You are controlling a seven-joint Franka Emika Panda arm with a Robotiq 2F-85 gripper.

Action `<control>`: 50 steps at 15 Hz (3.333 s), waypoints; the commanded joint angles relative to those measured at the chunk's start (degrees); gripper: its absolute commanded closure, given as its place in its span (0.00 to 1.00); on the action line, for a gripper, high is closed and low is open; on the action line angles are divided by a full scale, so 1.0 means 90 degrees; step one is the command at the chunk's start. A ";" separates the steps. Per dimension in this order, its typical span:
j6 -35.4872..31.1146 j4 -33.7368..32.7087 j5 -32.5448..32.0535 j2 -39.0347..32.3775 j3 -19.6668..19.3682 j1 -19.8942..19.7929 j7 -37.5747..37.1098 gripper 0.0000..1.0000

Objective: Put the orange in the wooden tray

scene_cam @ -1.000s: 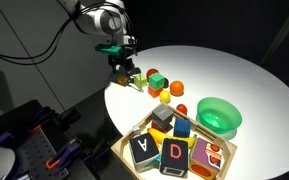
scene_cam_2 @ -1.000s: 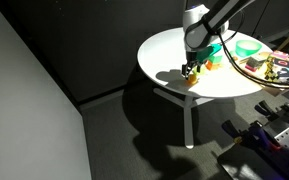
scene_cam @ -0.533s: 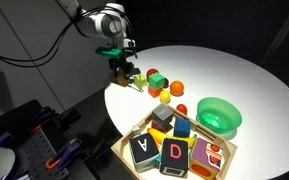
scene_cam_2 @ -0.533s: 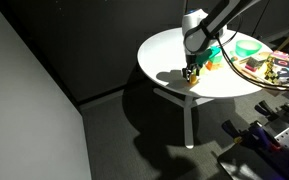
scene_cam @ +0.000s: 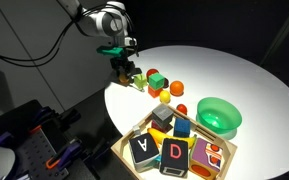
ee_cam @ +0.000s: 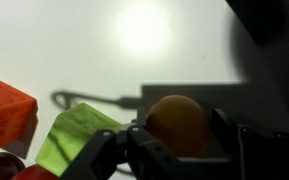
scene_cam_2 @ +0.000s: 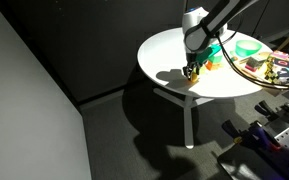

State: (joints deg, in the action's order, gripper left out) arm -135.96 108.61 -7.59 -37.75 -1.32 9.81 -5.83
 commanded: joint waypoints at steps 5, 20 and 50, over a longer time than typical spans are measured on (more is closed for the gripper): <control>0.0519 0.0355 0.0092 0.0818 0.0134 -0.0126 0.0008 0.58; 0.0657 0.1630 0.0935 0.2640 0.0095 -0.0822 -0.0045 0.58; -0.0413 0.3511 0.1515 0.4416 -0.1055 -0.2236 -0.0340 0.58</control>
State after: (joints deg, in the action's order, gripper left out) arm -139.49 138.61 5.47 -0.29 -10.75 -9.97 -7.63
